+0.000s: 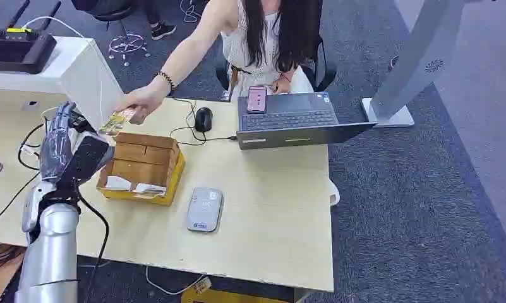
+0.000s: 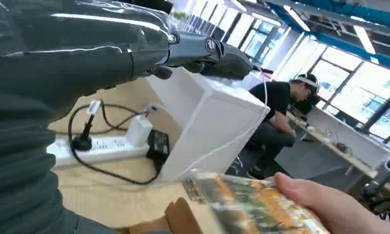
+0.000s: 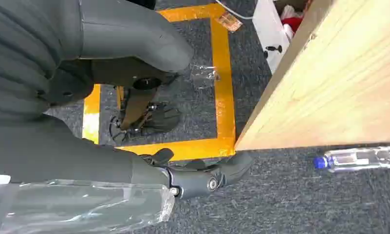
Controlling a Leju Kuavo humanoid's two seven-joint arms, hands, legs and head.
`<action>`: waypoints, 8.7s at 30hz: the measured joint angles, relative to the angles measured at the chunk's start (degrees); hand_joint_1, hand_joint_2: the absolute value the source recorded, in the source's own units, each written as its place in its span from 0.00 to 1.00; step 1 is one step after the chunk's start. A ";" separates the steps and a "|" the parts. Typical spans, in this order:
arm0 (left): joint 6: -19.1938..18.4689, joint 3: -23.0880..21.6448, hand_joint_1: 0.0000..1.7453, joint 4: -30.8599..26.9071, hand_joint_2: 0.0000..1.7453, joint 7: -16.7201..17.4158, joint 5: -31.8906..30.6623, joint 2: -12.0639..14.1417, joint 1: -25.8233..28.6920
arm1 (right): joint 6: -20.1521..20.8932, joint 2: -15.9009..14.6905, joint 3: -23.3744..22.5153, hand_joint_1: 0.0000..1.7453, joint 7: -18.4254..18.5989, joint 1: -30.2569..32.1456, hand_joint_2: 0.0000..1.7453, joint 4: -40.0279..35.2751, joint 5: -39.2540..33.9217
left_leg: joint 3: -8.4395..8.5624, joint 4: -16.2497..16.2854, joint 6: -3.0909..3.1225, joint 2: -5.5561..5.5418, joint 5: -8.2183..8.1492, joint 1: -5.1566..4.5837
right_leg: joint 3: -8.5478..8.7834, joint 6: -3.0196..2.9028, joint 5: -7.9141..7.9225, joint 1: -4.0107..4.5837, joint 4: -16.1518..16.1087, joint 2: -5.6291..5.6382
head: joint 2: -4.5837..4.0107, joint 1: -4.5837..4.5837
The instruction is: Pass the card to the sensor for recognition and then transmit it.
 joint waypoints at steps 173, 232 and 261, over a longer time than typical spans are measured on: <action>5.67 -21.60 0.00 -4.02 1.00 13.37 -27.27 6.14 17.35 | 0.13 0.44 2.14 0.00 1.66 1.79 1.00 0.81 -1.40 | -0.07 0.00 -0.06 -0.07 0.04 0.00 | -0.05 -0.04 -0.03 0.00 0.05 -0.08 | 0.00 -0.02; -1.13 -21.67 1.00 1.38 1.00 14.44 -26.63 5.35 13.23 | 0.98 0.52 2.16 0.00 2.75 0.65 1.00 0.81 1.03 | -0.07 0.00 -0.07 -0.07 0.04 0.00 | -0.06 -0.04 -0.02 0.00 0.06 -0.08 | 0.00 -0.04; 1.93 -21.88 1.00 -0.52 1.00 16.76 -28.32 5.72 14.59 | 0.35 0.52 2.16 0.00 2.60 0.87 1.00 0.81 1.09 | -0.06 0.00 -0.06 -0.07 0.04 0.00 | -0.06 -0.04 -0.02 0.00 0.06 -0.08 | 0.00 -0.02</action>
